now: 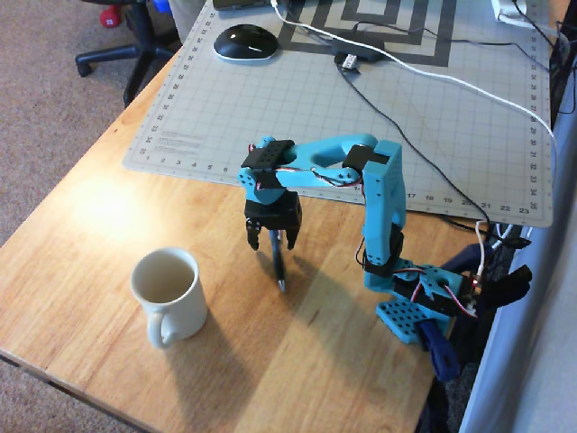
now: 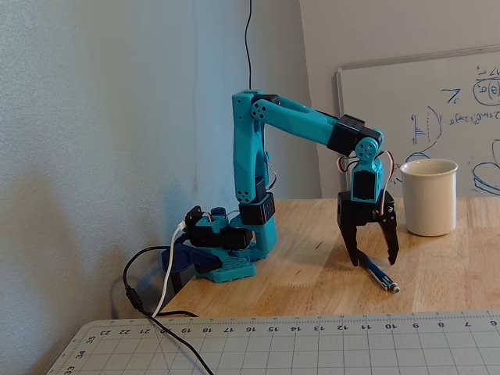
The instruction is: Grasp a pen and put it in a mug.
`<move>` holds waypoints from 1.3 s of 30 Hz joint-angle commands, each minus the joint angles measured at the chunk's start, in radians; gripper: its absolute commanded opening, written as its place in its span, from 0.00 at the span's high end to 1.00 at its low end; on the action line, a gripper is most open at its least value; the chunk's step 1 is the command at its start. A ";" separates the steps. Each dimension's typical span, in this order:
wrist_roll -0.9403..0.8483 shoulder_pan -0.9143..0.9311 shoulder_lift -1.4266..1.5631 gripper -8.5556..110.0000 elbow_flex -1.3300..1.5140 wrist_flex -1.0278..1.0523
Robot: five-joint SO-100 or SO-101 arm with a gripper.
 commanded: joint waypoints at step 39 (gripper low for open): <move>-0.008 -0.044 0.163 0.92 -0.026 -0.327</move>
